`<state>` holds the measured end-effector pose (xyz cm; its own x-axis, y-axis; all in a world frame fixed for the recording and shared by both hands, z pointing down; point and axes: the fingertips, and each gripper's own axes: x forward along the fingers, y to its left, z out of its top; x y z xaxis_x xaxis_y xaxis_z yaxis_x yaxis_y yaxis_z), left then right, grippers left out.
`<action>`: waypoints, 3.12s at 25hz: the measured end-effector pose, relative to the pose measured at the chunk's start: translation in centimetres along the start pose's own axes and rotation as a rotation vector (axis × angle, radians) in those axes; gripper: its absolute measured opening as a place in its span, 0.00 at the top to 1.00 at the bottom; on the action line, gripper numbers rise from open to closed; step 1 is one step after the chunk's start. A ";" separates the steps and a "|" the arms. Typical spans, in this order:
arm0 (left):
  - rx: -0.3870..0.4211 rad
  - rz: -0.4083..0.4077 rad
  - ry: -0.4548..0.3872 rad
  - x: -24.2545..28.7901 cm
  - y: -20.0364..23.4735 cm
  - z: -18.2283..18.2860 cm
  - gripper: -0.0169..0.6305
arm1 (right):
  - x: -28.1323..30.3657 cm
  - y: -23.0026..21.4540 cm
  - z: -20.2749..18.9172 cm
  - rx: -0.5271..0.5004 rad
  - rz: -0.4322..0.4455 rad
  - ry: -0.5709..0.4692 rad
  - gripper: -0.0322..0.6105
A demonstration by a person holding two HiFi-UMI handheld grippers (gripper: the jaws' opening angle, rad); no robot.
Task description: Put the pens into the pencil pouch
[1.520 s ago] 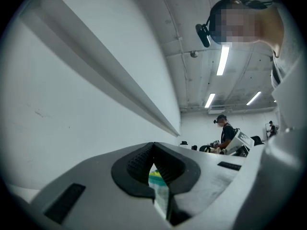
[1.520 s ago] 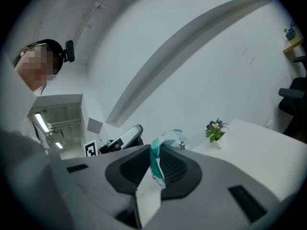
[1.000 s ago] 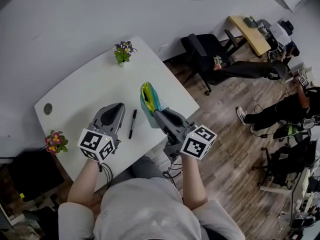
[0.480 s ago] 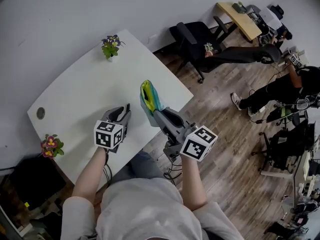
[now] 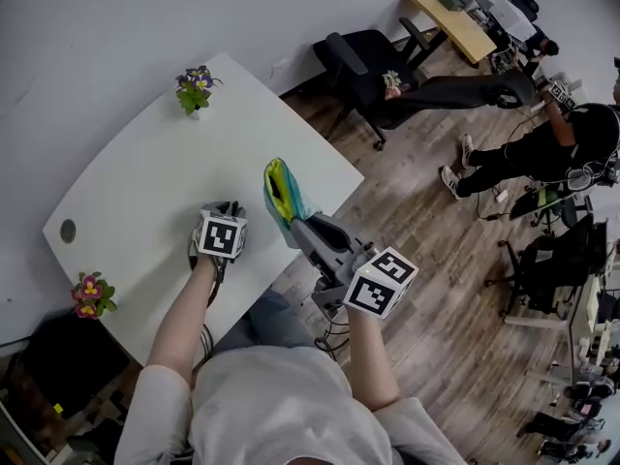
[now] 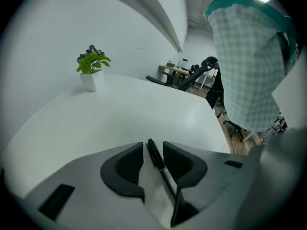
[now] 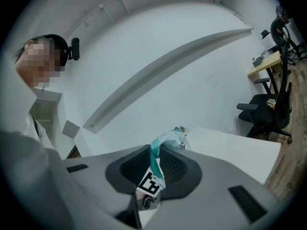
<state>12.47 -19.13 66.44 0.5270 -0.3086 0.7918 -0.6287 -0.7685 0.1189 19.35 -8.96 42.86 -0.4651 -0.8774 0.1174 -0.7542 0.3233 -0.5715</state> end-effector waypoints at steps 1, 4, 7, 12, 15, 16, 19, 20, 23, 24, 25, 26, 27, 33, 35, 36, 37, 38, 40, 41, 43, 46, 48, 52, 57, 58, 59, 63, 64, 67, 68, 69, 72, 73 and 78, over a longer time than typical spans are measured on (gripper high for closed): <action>0.006 0.008 0.015 0.2 0.1 -0.3 0.77 | 0.0 -0.1 0.0 0.002 -0.002 -0.001 0.84; 0.033 0.027 0.014 0.3 0.1 -0.4 0.78 | 0.0 -0.3 0.2 0.007 -0.002 -0.002 0.84; 0.046 0.022 0.019 0.3 0.1 -0.4 0.81 | 0.4 -0.3 0.2 0.006 0.002 0.002 0.84; 0.045 -0.012 0.005 -0.4 0.0 -0.4 0.86 | 1.0 0.0 0.2 0.002 0.014 0.014 0.84; 0.004 -0.038 -0.077 -1.9 0.2 0.7 0.86 | 1.4 0.1 0.3 0.001 0.026 0.017 0.84; -0.017 -0.054 -0.113 -2.6 0.3 1.2 0.86 | 1.7 0.2 0.3 0.001 0.032 0.019 0.84; -0.072 -0.087 -0.247 -5.4 0.8 3.3 0.86 | 2.5 0.8 0.3 0.000 0.055 0.027 0.84; -0.091 -0.091 -0.297 -6.5 1.2 4.0 0.86 | 2.8 1.1 0.3 -0.001 0.064 0.030 0.84; -0.152 -0.092 -0.456 -10.4 2.7 6.3 0.86 | 3.9 1.8 0.2 0.000 0.094 0.041 0.84; -0.164 -0.089 -0.507 -11.9 3.3 7.0 0.86 | 4.4 2.1 0.2 0.001 0.107 0.045 0.84; -0.169 -0.082 -0.555 -13.3 3.8 7.6 0.86 | 4.8 2.4 0.2 0.002 0.120 0.049 0.84; -0.166 -0.074 -0.599 -14.7 4.2 8.2 0.86 | 5.2 2.6 0.1 0.004 0.133 0.054 0.84; -0.157 -0.064 -0.638 -16.0 4.6 8.7 0.86 | 5.7 2.9 0.1 0.005 0.146 0.060 0.84; -0.113 -0.004 -0.816 -22.5 5.7 10.1 0.86 | 8.1 4.9 -0.6 0.006 0.232 0.107 0.84; -0.113 0.018 -0.881 -24.6 6.1 10.5 0.86 | 8.9 5.4 -1.0 0.010 0.258 0.125 0.84; -0.108 0.031 -0.913 -25.7 6.2 10.7 0.86 | 9.4 5.6 -1.1 0.013 0.272 0.134 0.84; -0.102 0.043 -0.945 -26.8 6.4 11.0 0.86 | 9.8 5.8 -1.3 0.016 0.286 0.143 0.84; -0.099 0.052 -0.976 -27.9 6.6 11.3 0.86 | 10.3 6.1 -1.5 0.016 0.301 0.153 0.84; -0.111 0.055 -1.039 -30.0 6.9 11.8 0.86 | 11.1 6.8 -1.8 0.014 0.329 0.170 0.84; -0.123 0.055 -1.072 -31.0 7.1 12.1 0.86 | 11.5 7.1 -1.9 0.013 0.343 0.179 0.84; -0.138 0.064 -1.137 -33.0 7.5 12.6 0.86 | 12.1 7.7 -2.3 0.012 0.371 0.195 0.84; -0.135 0.078 -1.223 -35.6 7.8 13.4 0.86 | 12.9 8.4 -2.6 0.014 0.407 0.216 0.84; -0.135 0.077 -1.272 -36.9 7.9 13.9 0.86 | 13.3 8.8 -2.8 0.017 0.427 0.226 0.84; -0.152 0.064 -1.349 -38.5 8.1 14.7 0.86 | 14.0 9.6 -3.1 0.020 0.461 0.240 0.84; -0.147 0.053 -1.380 -38.3 7.8 15.9 0.86 | 14.6 10.2 -3.2 0.028 0.487 0.250 0.84; -0.145 0.049 -1.378 -38.0 7.7 16.2 0.86 | 14.6 10.2 -3.2 0.028 0.490 0.252 0.84; -0.143 0.045 -1.374 -37.7 7.6 16.4 0.86 | 14.7 10.3 -3.3 0.026 0.494 0.253 0.84; -0.144 0.033 -1.360 -36.4 7.5 16.9 0.86 | 14.8 10.4 -3.2 0.021 0.509 0.253 0.84; -0.144 0.033 -1.357 -36.2 7.5 16.9 0.86 | 14.8 10.4 -3.2 0.021 0.513 0.252 0.84; -0.143 0.035 -1.347 -35.5 7.5 17.2 0.86 | 14.6 10.4 -3.0 0.021 0.522 0.252 0.84; -0.141 0.037 -1.342 -35.2 7.5 17.2 0.86 | 14.6 10.4 -2.9 0.021 0.527 0.251 0.84; -0.138 0.038 -1.336 -34.9 7.4 17.3 0.86 | 14.5 10.4 -2.8 0.021 0.531 0.249 0.84; -0.132 0.039 -1.318 -34.3 7.2 17.2 0.86 | 14.4 10.4 -2.3 0.028 0.537 0.235 0.84; -0.134 0.040 -1.315 -34.2 7.1 17.2 0.86 | 14.3 10.3 -2.2 0.029 0.537 0.233 0.84; -0.165 0.055 -1.331 -34.2 7.6 17.2 0.86 | 14.3 10.4 -1.9 0.033 0.547 0.231 0.84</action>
<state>-0.47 -24.03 29.99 0.5916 -0.7155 -0.3716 -0.6781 -0.6909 0.2507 3.97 -17.50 40.18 -0.8738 -0.4854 -0.0301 -0.3631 0.6923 -0.6236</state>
